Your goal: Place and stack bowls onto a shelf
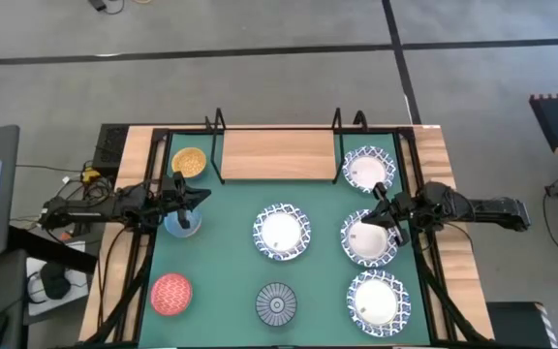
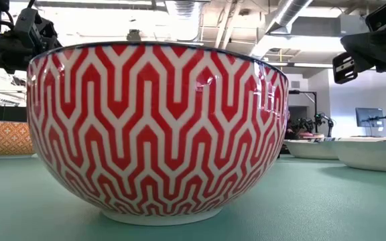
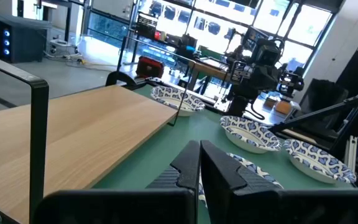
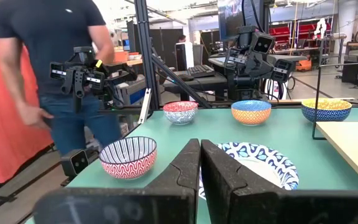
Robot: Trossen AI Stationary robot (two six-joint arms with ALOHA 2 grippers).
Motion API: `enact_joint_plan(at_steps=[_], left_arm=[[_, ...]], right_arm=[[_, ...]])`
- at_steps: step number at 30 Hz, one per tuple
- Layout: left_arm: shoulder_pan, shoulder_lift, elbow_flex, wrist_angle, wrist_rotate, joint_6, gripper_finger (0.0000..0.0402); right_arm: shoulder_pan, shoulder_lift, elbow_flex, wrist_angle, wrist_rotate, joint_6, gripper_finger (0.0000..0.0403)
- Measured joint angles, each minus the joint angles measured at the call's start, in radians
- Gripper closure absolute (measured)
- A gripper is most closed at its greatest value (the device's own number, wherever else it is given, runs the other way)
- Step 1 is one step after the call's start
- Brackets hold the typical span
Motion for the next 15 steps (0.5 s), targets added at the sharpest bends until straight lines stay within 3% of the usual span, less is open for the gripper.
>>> enact_joint_plan(at_steps=[15], left_arm=[[0.000, 0.000, 0.000, 0.013, -0.009, -0.046, 0.0401]], right_arm=[[0.000, 0.000, 0.000, 0.000, 0.000, 0.000, 0.0360]])
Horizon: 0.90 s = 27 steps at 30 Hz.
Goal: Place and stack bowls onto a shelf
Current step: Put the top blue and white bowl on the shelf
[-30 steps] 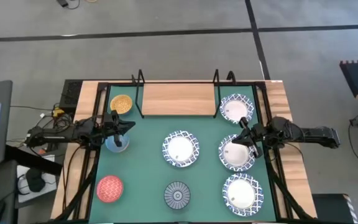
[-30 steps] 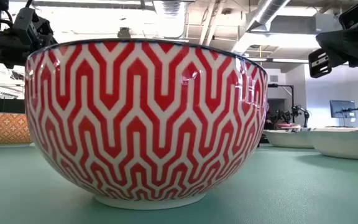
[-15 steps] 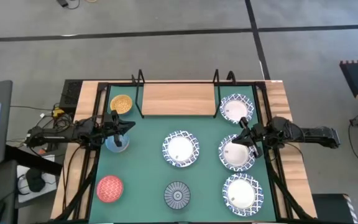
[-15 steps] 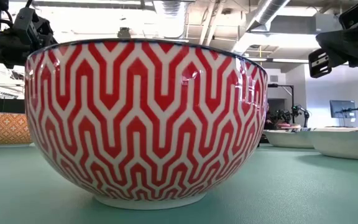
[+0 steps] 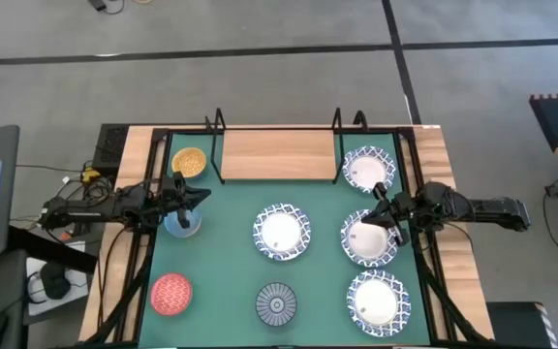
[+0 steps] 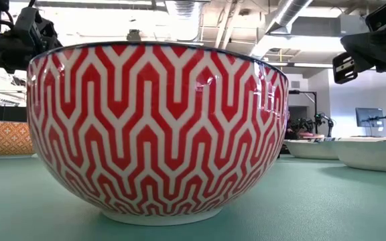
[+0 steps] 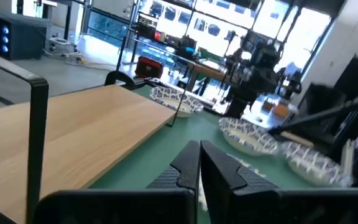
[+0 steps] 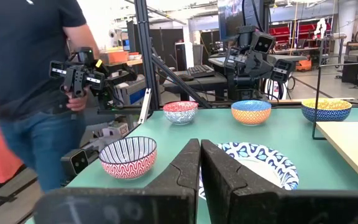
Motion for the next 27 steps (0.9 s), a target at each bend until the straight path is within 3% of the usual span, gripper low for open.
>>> enact_joint_plan(at_steps=[10, 19, 24, 27], left_arm=[[0.002, 0.088, 0.000, 0.018, -0.351, -0.097, 0.0401], [0.003, 0.274, 0.034, 0.165, -0.316, -0.126, 0.0401], [0.003, 0.415, 0.101, 0.292, -0.310, -0.109, 0.0401], [0.003, 0.512, 0.173, 0.376, -0.352, -0.095, 0.0401]], right_arm=[[0.000, 0.000, 0.000, 0.000, 0.000, 0.000, 0.0360], [0.000, 0.000, 0.000, 0.000, 0.000, -0.003, 0.0360], [-0.002, 0.000, 0.000, 0.009, 0.016, -0.132, 0.0360], [-0.002, 0.000, 0.000, 0.114, 0.025, -0.175, 0.0360]])
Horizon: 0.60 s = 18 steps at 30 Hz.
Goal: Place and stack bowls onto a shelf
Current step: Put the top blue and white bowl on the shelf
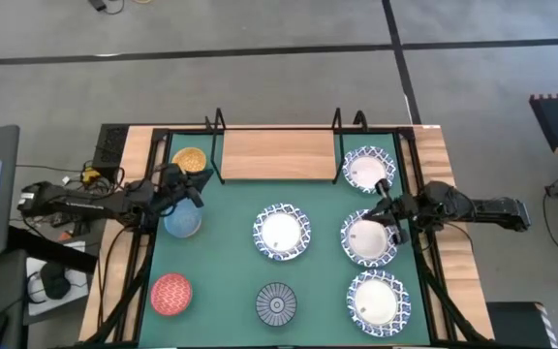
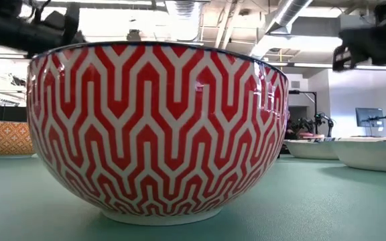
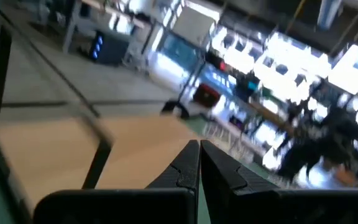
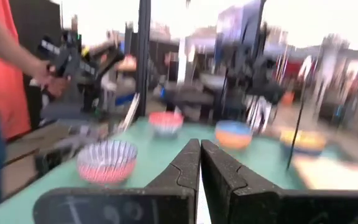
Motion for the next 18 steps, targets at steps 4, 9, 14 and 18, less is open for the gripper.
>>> enact_joint_plan(at_steps=[4, 9, 14, 18], left_arm=[[0.000, 0.129, 0.138, 0.019, -0.003, 0.058, 0.0401], [0.000, 0.286, 0.328, -0.065, 0.036, 0.120, 0.0400], [0.006, 0.420, 0.488, -0.180, 0.003, 0.123, 0.0378], [0.070, 0.509, 0.589, -0.293, -0.009, 0.100, 0.0343]], right_arm=[[0.001, 0.000, 0.000, 0.172, 0.085, 0.134, 0.0360], [-0.018, 0.014, 0.018, 0.210, 0.657, 0.445, 0.0360], [-0.071, 0.047, 0.067, -0.017, 0.868, 0.740, 0.0360], [-0.107, 0.138, 0.109, -0.069, 0.778, 0.811, 0.0360]])
